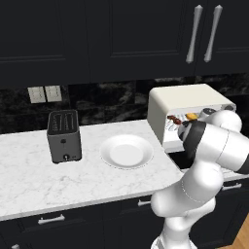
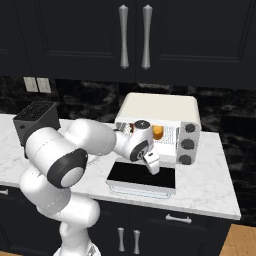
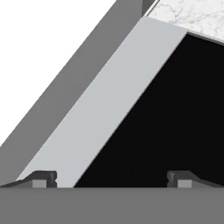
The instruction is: Pick up the kebab skewer and baguette bread, and place them inside the toaster oven. Close the toaster oven door and start by setting the timer.
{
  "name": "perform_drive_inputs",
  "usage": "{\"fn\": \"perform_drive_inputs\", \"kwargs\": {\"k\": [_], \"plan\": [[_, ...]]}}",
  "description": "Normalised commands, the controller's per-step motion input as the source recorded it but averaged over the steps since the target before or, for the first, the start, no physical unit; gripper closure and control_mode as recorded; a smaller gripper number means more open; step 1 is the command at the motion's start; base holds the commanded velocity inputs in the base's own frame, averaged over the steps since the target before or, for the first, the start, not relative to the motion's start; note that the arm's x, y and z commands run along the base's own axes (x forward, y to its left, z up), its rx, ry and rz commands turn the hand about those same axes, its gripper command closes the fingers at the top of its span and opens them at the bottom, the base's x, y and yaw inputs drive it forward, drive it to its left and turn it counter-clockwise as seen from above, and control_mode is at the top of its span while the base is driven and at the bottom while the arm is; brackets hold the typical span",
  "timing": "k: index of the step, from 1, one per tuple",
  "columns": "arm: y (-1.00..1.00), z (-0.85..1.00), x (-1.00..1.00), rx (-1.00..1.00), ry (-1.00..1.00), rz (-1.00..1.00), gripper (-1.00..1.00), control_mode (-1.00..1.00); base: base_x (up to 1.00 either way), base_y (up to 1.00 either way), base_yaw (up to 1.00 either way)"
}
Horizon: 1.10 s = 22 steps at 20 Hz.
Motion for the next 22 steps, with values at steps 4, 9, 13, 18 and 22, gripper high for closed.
{"fn": "perform_drive_inputs", "kwargs": {"k": [4,9,13,18,22], "plan": [[0.01,0.0,0.0,0.0,-0.02,-0.02,-1.0,-1.0,0.0,0.0,0.0],[0.03,0.0,0.03,0.0,-0.04,-0.03,-1.0,-1.0,0.0,0.0,0.0],[0.0,0.0,-0.56,0.0,-0.01,0.0,-1.0,-1.0,0.0,0.0,0.0],[0.0,0.08,-0.9,0.0,0.0,0.16,-1.0,-1.0,0.0,0.0,0.0],[0.0,0.01,-0.99,-0.06,0.0,0.32,-1.0,-1.0,0.0,0.0,0.0]]}}
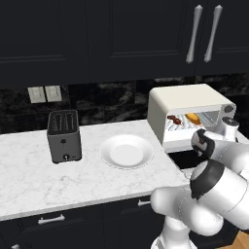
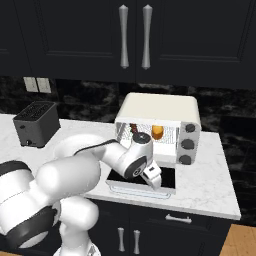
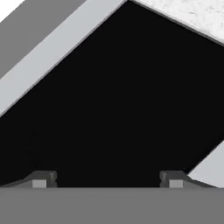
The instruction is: Pick up the kebab skewer and baguette bread, and place them inside the toaster oven. Close the toaster oven door and start by setting the timer.
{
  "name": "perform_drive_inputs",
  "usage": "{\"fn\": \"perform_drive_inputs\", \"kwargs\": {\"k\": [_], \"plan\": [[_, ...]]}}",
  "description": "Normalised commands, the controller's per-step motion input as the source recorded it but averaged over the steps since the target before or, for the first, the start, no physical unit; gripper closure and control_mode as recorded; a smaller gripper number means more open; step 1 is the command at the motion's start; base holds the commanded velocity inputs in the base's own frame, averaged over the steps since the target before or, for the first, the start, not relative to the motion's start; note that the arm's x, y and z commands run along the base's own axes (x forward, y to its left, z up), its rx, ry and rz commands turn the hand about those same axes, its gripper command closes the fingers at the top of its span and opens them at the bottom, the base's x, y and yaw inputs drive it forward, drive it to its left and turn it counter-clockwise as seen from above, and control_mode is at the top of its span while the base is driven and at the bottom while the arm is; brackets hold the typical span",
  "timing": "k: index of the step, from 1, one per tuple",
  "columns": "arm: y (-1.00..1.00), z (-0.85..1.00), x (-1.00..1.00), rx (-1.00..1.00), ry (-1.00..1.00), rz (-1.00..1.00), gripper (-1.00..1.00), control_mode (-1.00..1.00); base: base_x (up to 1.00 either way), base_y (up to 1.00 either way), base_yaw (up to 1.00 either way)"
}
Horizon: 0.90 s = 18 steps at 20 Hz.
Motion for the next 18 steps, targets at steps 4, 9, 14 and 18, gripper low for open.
{"fn": "perform_drive_inputs", "kwargs": {"k": [4,9,14,18], "plan": [[0.0,-0.01,-0.69,-0.1,0.0,0.35,-1.0,-1.0,0.0,0.0,0.0],[0.0,-0.13,-0.05,-0.09,0.04,0.29,-1.0,-1.0,0.0,0.0,0.0],[0.0,-0.17,-0.11,-0.03,0.05,0.26,-1.0,-1.0,0.0,0.0,0.0],[0.0,-0.11,-0.51,0.0,0.01,0.23,-1.0,-1.0,0.0,0.0,0.0]]}}
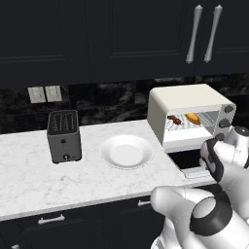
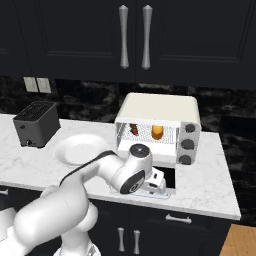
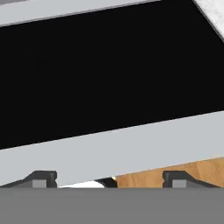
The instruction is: Pick up the kebab skewer and baguette bread, and place them inside the toaster oven. Close the toaster oven door and start by setting the timer.
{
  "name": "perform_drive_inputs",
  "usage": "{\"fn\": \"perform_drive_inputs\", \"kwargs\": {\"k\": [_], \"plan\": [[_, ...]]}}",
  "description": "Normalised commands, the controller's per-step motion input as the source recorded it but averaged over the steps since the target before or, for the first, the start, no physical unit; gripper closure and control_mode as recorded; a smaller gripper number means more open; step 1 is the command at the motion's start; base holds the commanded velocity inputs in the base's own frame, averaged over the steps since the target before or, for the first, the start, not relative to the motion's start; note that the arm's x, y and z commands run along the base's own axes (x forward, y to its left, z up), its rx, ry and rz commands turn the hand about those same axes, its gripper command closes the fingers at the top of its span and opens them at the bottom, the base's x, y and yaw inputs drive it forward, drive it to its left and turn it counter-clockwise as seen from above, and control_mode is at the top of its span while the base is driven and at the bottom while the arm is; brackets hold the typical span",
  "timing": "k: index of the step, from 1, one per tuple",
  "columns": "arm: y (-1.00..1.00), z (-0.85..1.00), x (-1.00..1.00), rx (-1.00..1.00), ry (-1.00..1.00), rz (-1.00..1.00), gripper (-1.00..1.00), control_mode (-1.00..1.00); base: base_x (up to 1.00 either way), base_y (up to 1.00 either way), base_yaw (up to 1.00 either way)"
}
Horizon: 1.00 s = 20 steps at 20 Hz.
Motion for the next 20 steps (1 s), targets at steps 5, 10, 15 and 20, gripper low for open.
{"fn": "perform_drive_inputs", "kwargs": {"k": [5,10,15,20], "plan": [[0.14,-0.06,-0.44,0.0,0.01,0.15,-1.0,-1.0,0.0,0.0,0.0],[0.21,-0.13,0.19,0.0,0.03,0.04,-1.0,-1.0,0.0,0.0,0.0],[0.06,-0.3,0.08,0.0,0.0,0.03,-1.0,-1.0,0.0,0.0,0.0],[0.01,-0.3,0.09,0.0,0.0,0.02,-1.0,-1.0,0.0,0.0,0.0]]}}
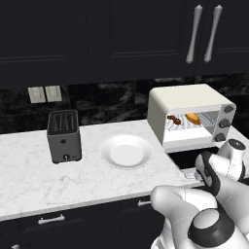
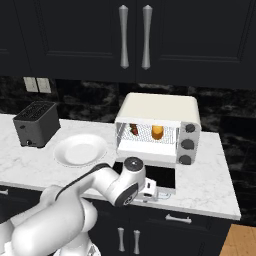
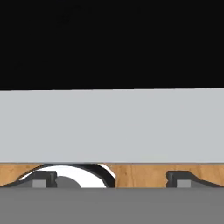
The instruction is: Pick up the kebab skewer and baguette bread, and place them inside the toaster oven. Close the toaster oven door and start by setting the timer.
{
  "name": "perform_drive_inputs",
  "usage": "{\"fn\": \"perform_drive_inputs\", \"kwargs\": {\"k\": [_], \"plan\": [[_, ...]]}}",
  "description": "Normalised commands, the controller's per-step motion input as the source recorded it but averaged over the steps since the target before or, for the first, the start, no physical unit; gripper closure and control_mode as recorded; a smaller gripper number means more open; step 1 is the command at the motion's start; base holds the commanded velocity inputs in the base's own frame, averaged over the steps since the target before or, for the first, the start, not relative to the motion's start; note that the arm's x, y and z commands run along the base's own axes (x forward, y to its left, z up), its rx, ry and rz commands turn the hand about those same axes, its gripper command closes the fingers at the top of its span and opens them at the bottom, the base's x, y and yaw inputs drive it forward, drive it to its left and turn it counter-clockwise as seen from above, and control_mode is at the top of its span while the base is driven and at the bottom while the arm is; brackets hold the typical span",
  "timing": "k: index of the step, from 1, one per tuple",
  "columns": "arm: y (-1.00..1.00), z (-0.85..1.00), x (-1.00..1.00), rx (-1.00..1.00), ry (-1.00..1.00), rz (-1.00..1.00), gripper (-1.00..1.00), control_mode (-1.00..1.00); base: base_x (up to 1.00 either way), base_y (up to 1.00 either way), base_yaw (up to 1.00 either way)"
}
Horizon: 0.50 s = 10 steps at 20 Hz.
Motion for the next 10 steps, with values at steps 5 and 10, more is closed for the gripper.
{"fn": "perform_drive_inputs", "kwargs": {"k": [5,10], "plan": [[0.0,-0.09,0.19,0.0,0.0,0.0,-1.0,-1.0,0.0,0.0,0.0],[0.04,-0.21,0.08,0.0,0.0,0.0,-1.0,-1.0,0.0,0.0,0.0]]}}
